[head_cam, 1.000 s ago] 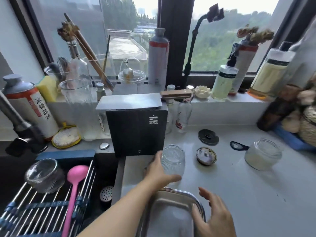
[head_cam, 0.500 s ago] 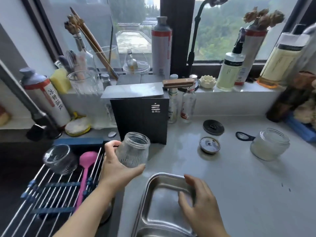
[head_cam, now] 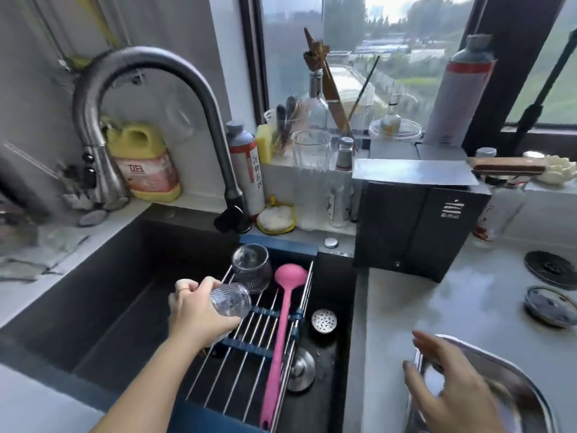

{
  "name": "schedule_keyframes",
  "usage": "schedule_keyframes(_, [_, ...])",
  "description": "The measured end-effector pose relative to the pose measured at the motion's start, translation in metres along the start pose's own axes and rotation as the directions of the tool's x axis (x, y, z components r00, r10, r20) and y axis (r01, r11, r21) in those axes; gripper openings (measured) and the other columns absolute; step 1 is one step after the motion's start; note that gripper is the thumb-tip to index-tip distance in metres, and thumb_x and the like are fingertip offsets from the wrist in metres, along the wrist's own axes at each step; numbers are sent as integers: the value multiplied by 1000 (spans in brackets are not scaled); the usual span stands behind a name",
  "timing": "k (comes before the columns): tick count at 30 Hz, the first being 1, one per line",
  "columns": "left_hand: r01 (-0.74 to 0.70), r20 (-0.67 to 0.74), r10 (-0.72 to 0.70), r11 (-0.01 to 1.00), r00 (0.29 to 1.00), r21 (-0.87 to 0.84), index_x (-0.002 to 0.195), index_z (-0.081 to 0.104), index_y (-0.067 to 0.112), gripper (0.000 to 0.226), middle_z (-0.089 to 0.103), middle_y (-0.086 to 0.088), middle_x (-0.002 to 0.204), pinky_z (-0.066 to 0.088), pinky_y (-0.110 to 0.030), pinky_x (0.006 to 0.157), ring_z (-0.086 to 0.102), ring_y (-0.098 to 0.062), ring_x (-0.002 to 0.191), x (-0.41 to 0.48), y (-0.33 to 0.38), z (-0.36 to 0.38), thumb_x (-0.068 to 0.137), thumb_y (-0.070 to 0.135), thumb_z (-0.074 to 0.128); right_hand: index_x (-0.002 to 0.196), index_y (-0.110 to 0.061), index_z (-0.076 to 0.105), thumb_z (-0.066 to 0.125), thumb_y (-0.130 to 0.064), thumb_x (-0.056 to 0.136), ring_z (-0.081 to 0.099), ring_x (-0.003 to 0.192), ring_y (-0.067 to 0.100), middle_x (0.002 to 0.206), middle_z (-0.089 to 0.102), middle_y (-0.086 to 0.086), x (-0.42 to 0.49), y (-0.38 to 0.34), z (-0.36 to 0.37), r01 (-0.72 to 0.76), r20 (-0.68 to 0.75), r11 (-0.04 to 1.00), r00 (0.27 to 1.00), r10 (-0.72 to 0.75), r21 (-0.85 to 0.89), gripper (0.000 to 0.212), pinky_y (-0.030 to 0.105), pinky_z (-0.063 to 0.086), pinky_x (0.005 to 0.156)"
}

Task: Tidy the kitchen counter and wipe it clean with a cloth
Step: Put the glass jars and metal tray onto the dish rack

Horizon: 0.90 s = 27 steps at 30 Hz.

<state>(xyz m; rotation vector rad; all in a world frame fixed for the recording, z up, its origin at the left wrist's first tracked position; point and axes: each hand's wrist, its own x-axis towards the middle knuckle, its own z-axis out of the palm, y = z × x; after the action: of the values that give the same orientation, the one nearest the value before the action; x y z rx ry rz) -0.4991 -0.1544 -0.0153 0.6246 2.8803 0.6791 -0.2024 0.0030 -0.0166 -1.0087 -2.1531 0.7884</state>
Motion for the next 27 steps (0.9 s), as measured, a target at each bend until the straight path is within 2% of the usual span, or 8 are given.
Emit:
schedule_keyframes(3, [-77,60,68,986,996,147,110,42,40,68,30,2,115,35,-41,91,30,-22,109,14,3,16,48,40,70,100,-12,65,75,7,59,54,91,0,87,68,8,0,0,9,-28,-25,1000,999,28,-8,46,-1,34,81])
schedule_keyframes(8, [-230,129,198,918,972,324,107,27,27,68,32,0,116,30,-37,91,32,-21,110,30,13,41,52,30,66,100,-14,65,75,7,59,53,91,4,86,67,4,0,-2,15,-73,-70,997,995,71,-33,46,-1,35,79])
schedule_keyframes(11, [-306,171,266,911,949,276,113,31,25,67,32,0,124,28,-36,97,32,-21,119,38,10,54,57,29,68,99,-12,66,75,9,58,54,89,-3,85,67,5,1,-5,16,-78,-73,996,994,76,-33,47,-2,34,79])
schedule_keyframes(15, [-340,165,319,932,933,122,136,20,24,86,14,-1,146,22,-39,112,23,-27,135,42,3,63,66,33,69,99,-13,65,74,10,59,49,85,-27,84,66,5,2,-4,16,-83,-104,996,991,81,-14,47,-3,34,78])
schedule_keyframes(18, [-317,71,310,941,948,119,135,27,30,82,17,1,145,22,-44,110,15,-24,137,35,-3,66,66,39,70,99,-12,65,74,11,59,54,87,-10,85,67,6,5,-4,15,-92,-115,995,990,87,-41,47,-4,34,79])
schedule_keyframes(23, [-240,35,243,968,969,-79,133,39,31,81,19,-8,139,38,-40,102,29,-29,126,34,-11,67,62,29,78,101,-8,65,73,11,60,53,88,3,86,67,7,8,-4,15,-92,-102,992,991,83,-88,45,-4,33,79])
schedule_keyframes(25, [-247,33,249,967,968,-55,134,38,30,82,21,-10,143,34,-43,107,24,-31,133,35,-10,69,62,29,78,100,-7,66,74,11,60,53,87,3,86,67,7,6,-2,11,-97,-98,990,991,87,-101,45,-5,31,79])
schedule_keyframes(27, [-245,24,245,969,969,11,136,32,34,85,15,-11,148,19,-47,113,6,-31,140,30,-6,73,63,34,77,101,-6,66,74,11,60,57,84,6,89,68,9,4,2,4,-110,-93,987,991,99,-121,45,-5,32,80])
